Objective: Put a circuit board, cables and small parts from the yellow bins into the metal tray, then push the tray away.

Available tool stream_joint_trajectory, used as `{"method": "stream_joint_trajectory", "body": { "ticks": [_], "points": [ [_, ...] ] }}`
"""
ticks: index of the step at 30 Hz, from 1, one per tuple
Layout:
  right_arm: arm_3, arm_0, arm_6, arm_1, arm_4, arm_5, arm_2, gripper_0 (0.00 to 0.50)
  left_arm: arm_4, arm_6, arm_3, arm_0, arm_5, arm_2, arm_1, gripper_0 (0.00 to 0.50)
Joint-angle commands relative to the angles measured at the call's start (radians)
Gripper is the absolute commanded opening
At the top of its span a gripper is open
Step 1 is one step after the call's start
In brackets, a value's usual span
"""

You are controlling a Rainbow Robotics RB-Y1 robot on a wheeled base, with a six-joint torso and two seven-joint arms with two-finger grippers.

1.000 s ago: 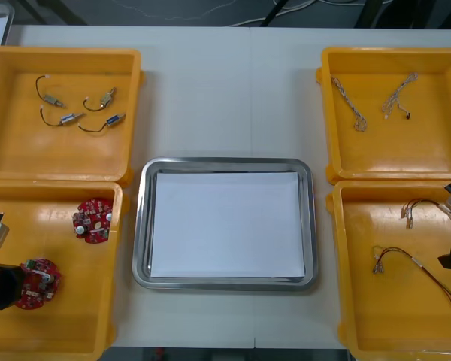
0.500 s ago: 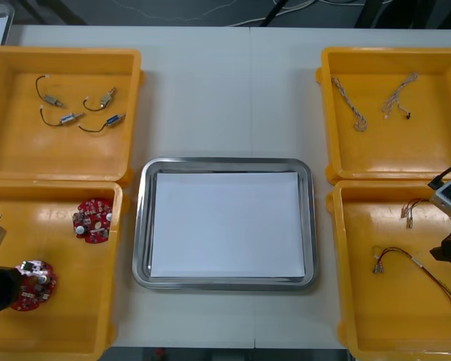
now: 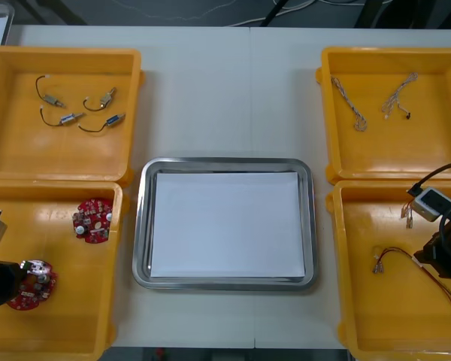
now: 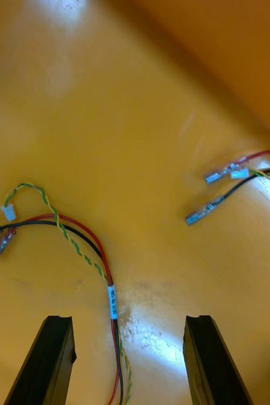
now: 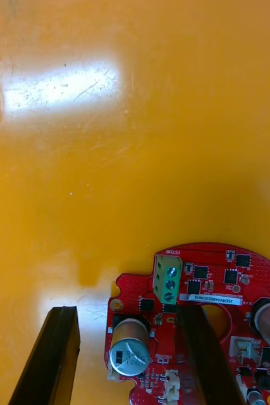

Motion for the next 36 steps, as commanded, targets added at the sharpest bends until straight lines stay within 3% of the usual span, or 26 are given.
{"method": "stream_joint_trajectory", "body": {
  "ticks": [1, 6, 12, 23, 36],
  "points": [
    [-0.002, 0.031, 0.028, 0.013, 0.018, -0.049, 0.035, 0.500, 0.029, -0.061, -0.012, -0.070, 0.093, 0.024, -0.015, 0.500],
    [-0.002, 0.048, 0.033, 0.013, 0.030, -0.053, 0.036, 0.500, 0.095, -0.076, -0.012, -0.113, 0.176, 0.055, -0.015, 0.500],
    [0.027, 0.051, 0.047, 0.014, 0.035, -0.061, 0.038, 0.500, 0.118, -0.087, -0.012, -0.156, 0.237, 0.070, -0.015, 0.500],
    [0.051, 0.058, 0.056, 0.048, 0.055, -0.075, 0.049, 0.500, 0.082, -0.111, 0.029, -0.196, 0.225, 0.043, -0.015, 0.500],
    [0.097, 0.060, 0.067, 0.046, 0.075, -0.137, 0.079, 0.500, 0.059, -0.139, 0.039, -0.195, 0.205, 0.007, -0.017, 0.490]
  ]
}}
